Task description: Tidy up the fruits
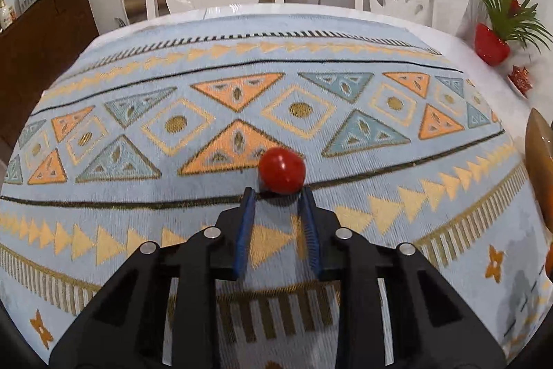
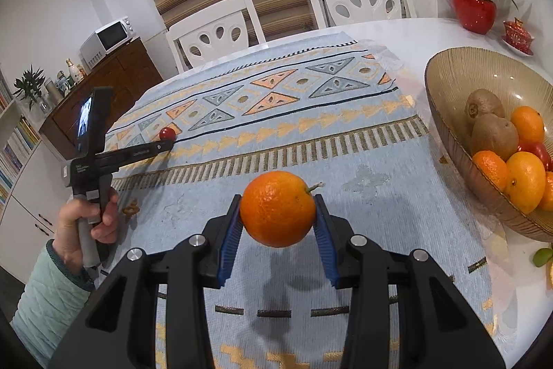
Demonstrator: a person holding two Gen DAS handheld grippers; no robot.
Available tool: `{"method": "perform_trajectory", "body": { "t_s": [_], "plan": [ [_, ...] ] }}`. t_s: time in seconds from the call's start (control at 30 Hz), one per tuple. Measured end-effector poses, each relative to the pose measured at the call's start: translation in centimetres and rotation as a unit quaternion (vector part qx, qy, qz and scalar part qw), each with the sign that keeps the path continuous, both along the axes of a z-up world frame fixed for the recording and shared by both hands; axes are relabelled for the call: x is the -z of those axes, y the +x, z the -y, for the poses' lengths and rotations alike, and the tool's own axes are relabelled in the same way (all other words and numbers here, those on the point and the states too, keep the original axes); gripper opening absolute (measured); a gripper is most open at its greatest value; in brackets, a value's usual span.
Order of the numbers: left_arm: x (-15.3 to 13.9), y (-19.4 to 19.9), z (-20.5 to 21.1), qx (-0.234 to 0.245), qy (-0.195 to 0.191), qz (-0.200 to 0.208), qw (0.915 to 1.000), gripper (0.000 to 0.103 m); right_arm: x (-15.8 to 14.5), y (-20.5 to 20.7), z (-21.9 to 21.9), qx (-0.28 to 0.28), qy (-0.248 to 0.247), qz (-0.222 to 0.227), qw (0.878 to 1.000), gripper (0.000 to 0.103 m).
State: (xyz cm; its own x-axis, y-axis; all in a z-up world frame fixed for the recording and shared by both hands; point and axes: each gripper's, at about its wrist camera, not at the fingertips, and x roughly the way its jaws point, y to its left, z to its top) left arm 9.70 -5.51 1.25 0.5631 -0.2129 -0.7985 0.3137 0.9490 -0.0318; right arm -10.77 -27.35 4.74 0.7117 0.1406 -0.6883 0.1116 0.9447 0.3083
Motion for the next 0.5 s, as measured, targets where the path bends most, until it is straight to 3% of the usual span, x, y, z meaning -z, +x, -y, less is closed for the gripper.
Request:
{"method": "perform_trajectory", "body": {
  "t_s": [0.13,0.17,0.2,0.23,0.33,0.4,0.5],
  "plan": [
    [-0.17,0.20,0.27,0.005,-0.004,0.000,1.0000,0.027,0.28,0.10,-0.32,-0.005,0.001,-0.002,1.000,0.039],
    [-0.20,0.22,0.26,0.003,-0.005,0.001,1.0000,0.031,0.34,0.11,-0.45,-0.008,0.002,-0.002,1.000,0.039],
    [-0.22,0.24,0.26,0.001,-0.004,0.002,1.0000,0.045,0.37,0.14,-0.53,-0.009,0.002,-0.002,1.000,0.039],
    [-0.31,0.28,0.27,-0.001,-0.003,0.005,1.0000,0.048,0.39,0.14,-0.71,-0.011,0.000,-0.002,1.000,0.039],
    [-0.44,0.51,0.64,0.004,-0.004,0.007,1.0000,0.046,0.53,0.34,-0.76,-0.013,0.000,-0.005,1.000,0.039],
    [-0.15,0.82,0.90,0.004,0.002,0.005,1.0000,0.027,0.56,0.38,-0.74,-0.013,0.001,-0.004,1.000,0.039],
    [-0.09,0.74,0.77,0.006,0.000,0.006,1.0000,0.027,0.60,0.32,-0.76,-0.013,-0.001,-0.005,1.000,0.039]
  ]
}}
